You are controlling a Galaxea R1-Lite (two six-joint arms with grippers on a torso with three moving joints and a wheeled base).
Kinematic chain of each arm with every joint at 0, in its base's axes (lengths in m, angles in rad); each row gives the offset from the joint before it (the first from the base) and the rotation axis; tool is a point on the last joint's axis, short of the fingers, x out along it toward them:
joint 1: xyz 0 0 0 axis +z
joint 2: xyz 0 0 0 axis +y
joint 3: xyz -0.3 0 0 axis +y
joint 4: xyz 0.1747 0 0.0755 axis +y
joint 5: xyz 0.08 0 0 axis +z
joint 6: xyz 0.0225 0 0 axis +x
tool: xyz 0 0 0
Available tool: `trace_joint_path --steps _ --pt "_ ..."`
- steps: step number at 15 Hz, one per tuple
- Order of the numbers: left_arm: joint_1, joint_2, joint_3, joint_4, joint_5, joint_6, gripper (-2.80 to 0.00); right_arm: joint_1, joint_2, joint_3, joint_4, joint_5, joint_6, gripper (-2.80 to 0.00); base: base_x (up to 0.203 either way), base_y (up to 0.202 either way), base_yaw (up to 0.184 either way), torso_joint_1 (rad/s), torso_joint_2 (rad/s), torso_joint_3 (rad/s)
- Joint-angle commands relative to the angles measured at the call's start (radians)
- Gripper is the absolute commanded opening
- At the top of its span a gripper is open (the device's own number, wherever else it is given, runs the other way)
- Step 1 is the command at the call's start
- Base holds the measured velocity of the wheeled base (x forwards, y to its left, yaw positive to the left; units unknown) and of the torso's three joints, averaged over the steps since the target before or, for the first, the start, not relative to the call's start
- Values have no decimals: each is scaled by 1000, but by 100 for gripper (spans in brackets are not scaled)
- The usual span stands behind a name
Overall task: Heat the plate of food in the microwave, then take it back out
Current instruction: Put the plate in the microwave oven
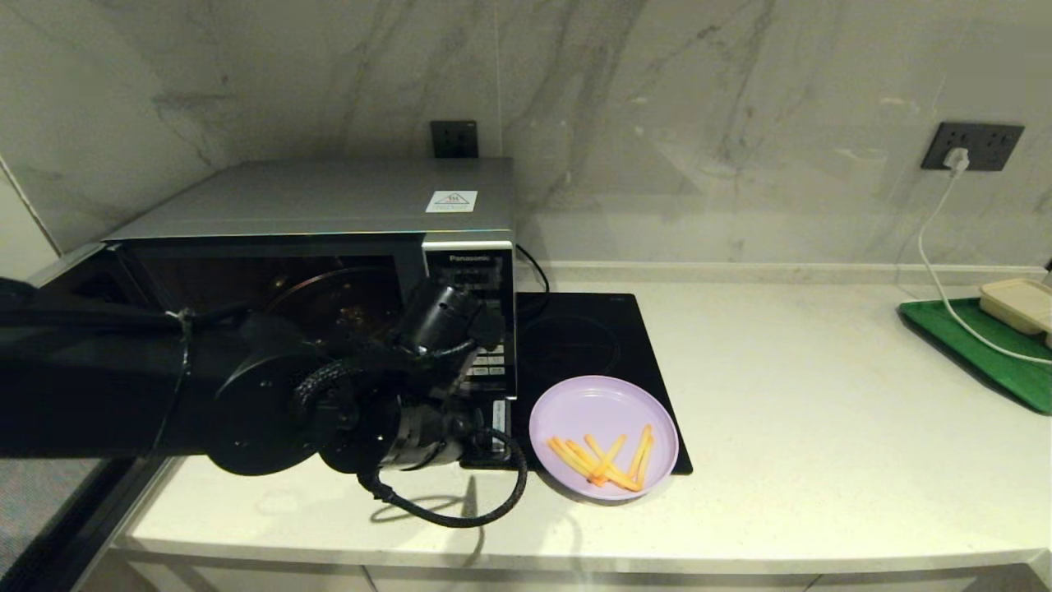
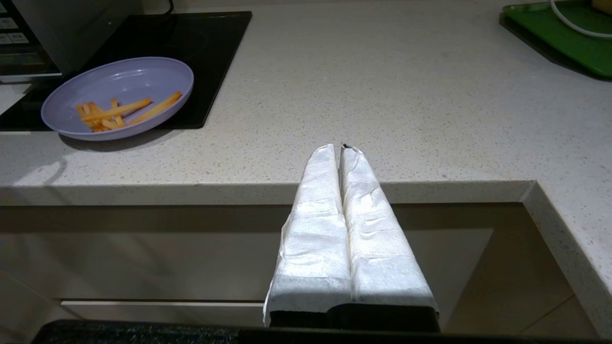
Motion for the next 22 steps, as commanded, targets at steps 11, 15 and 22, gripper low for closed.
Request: trace_joint_path --steps 11,15,22 --pt "-17 161 -226 134 -20 -92 0 0 0 0 0 0 1 -280 0 0 0 0 0 0" --pt "-14 277 -362 236 -15 -166 0 0 0 0 0 0 1 -280 0 0 0 0 0 0" --pt "23 385 -523 316 -12 -170 0 0 0 0 0 0 -1 -280 0 0 0 0 0 0"
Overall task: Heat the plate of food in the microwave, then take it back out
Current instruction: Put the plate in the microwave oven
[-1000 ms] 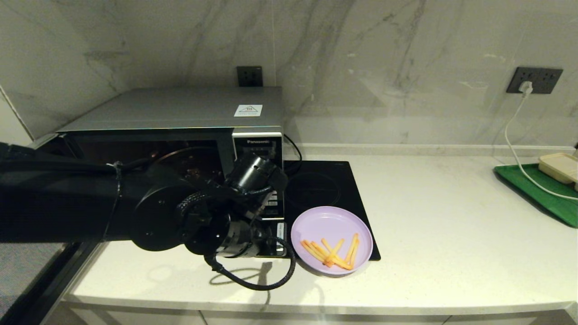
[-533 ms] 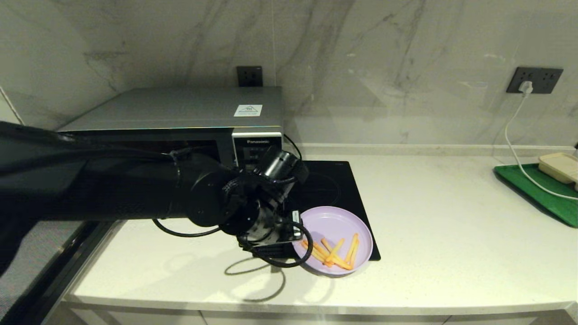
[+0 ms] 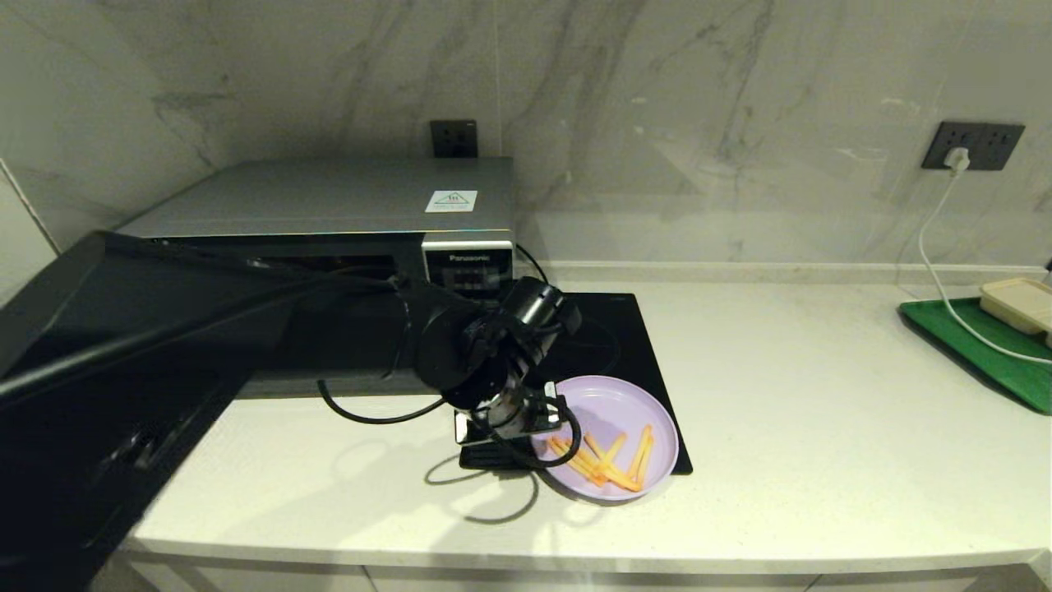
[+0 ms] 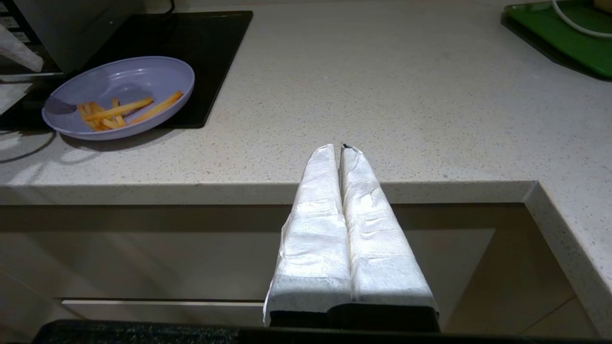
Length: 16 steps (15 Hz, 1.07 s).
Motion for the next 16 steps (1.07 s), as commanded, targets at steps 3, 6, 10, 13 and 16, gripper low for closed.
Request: trace_joint_path --steps 3,6,10,13,16 --pt "38 97 -106 40 2 -6 0 0 0 0 0 -1 1 -280 0 0 0 0 0 0" --pt "62 120 -137 72 3 -3 0 0 0 0 0 -1 0 -280 0 0 0 0 0 0" --pt "67 131 -136 82 2 -5 0 0 0 0 0 -1 1 -280 0 0 0 0 0 0" --pt "50 129 -136 84 3 -2 0 0 0 0 0 1 1 -280 0 0 0 0 0 0" --pt "25 129 -134 103 3 3 0 0 0 0 0 -1 1 -280 0 0 0 0 0 0"
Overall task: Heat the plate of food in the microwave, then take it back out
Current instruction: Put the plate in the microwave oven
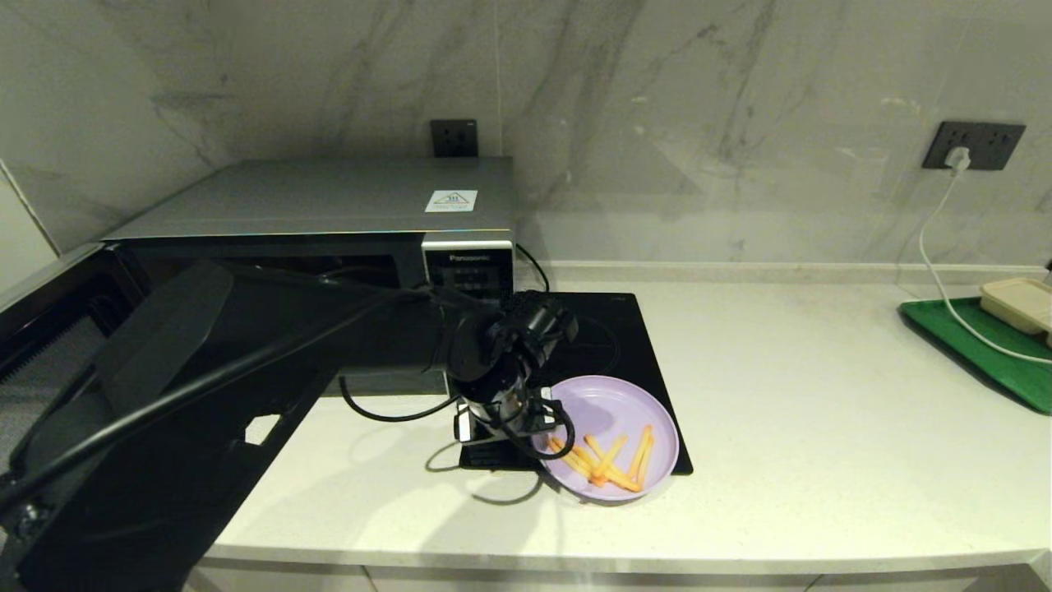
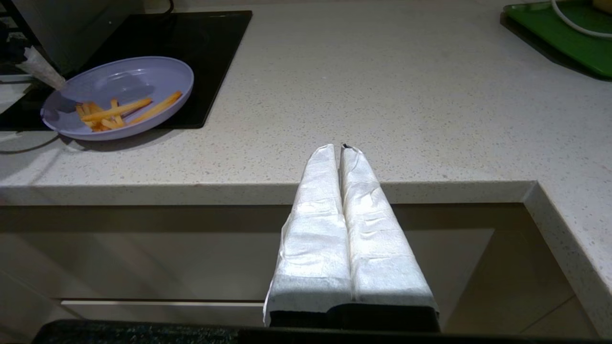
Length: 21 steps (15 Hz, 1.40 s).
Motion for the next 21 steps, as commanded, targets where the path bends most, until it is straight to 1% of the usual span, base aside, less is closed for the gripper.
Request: trace_joint_path --steps 1,4,11,15,19,20,21 --pt "-9 5 -2 24 2 -4 0 0 0 0 1 1 0 -280 0 0 0 0 0 0" --pt "-8 16 3 26 1 -13 0 0 0 0 1 -1 1 -280 0 0 0 0 0 0" --pt "-6 45 0 26 2 -12 0 0 0 0 1 -1 1 -280 0 0 0 0 0 0" --pt "1 60 0 26 18 -10 0 0 0 0 1 -1 1 -280 0 0 0 0 0 0" --pt "1 62 -2 26 19 -10 0 0 0 0 1 -1 1 -280 0 0 0 0 0 0" --pt "0 62 -1 26 19 -10 -280 0 0 0 1 0 0 -280 0 0 0 0 0 0" --pt "-1 63 3 26 19 -10 -280 0 0 0 1 -1 0 -280 0 0 0 0 0 0"
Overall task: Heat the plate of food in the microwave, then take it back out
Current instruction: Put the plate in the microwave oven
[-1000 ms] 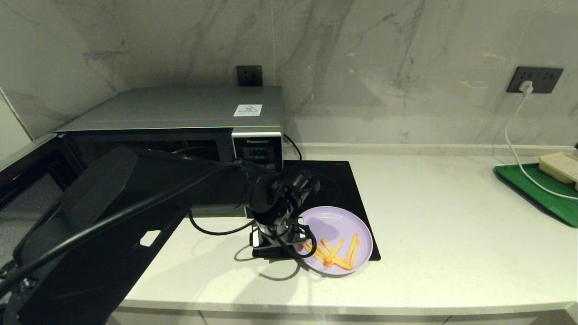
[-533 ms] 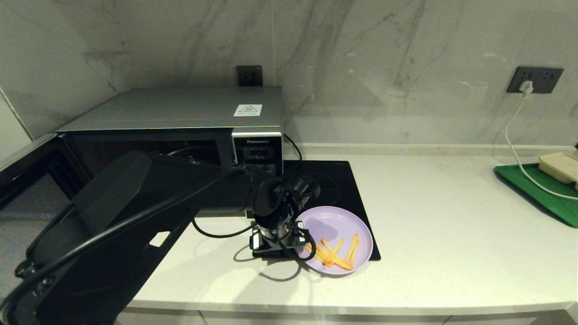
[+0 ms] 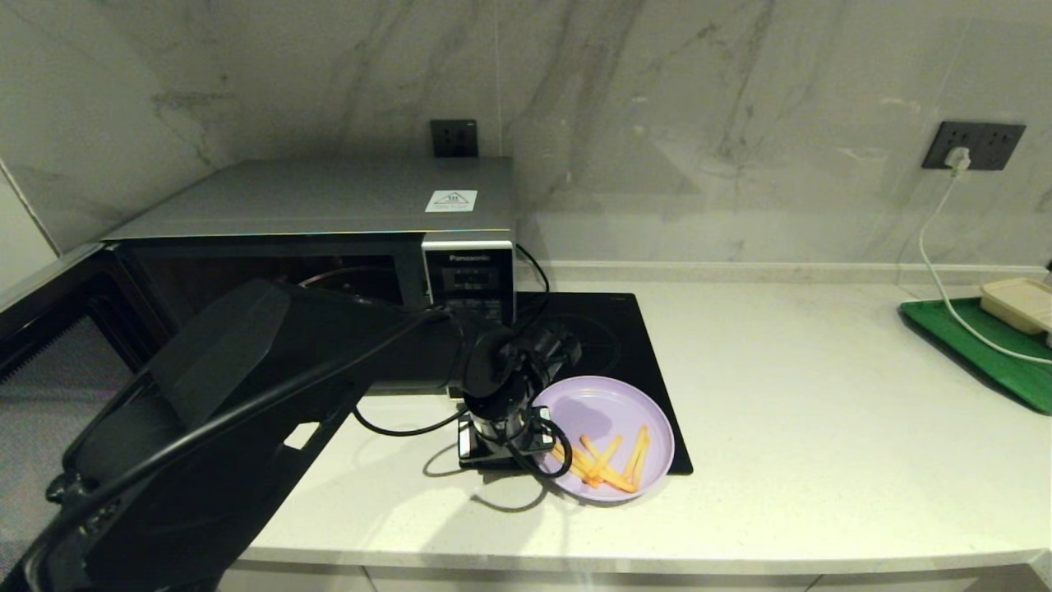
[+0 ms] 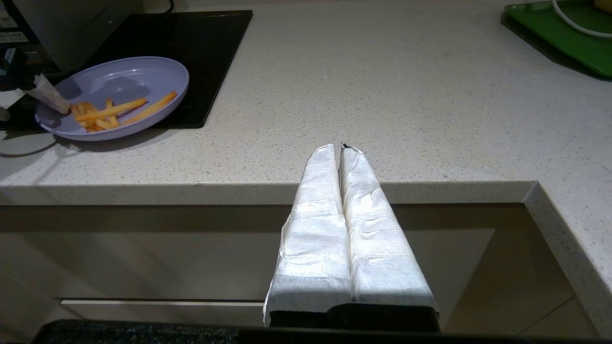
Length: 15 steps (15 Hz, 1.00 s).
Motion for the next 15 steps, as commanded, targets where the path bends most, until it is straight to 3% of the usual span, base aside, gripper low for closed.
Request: trace_joint_path --steps 1,15 --pt "-2 5 6 4 2 -6 -280 0 0 0 0 0 1 -280 0 0 0 0 0 0" --pt "-5 -28 6 48 2 -10 -280 0 0 0 0 0 1 -280 0 0 0 0 0 0"
